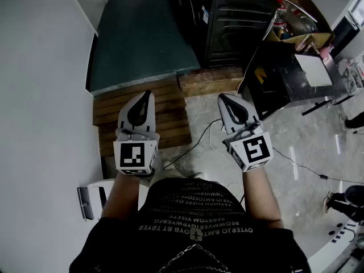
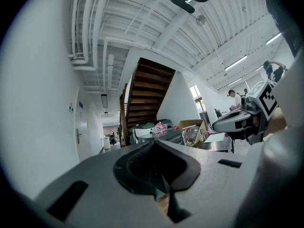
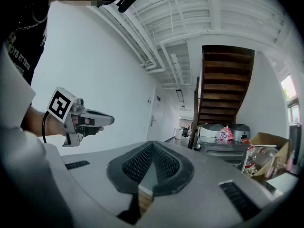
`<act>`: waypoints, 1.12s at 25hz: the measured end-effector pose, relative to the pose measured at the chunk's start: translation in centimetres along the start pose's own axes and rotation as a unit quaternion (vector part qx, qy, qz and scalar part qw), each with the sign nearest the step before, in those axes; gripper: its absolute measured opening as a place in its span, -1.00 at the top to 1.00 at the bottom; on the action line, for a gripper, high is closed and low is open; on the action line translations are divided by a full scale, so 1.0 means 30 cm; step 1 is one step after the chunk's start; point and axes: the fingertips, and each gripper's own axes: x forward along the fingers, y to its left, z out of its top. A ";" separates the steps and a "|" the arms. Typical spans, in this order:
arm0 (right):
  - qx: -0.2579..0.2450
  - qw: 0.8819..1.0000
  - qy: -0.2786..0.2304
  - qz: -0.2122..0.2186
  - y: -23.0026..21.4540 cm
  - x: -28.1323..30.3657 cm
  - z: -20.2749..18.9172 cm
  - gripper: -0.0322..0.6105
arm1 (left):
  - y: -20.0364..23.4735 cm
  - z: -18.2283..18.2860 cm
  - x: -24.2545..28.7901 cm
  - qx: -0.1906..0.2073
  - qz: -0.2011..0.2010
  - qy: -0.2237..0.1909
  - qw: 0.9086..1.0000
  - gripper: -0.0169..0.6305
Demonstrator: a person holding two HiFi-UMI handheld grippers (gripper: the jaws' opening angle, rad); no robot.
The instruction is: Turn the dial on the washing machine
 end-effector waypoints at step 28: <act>0.021 0.998 -0.017 0.049 0.013 -0.066 -0.055 0.91 | 0.001 -0.020 -0.087 0.025 0.058 0.032 0.997 0.94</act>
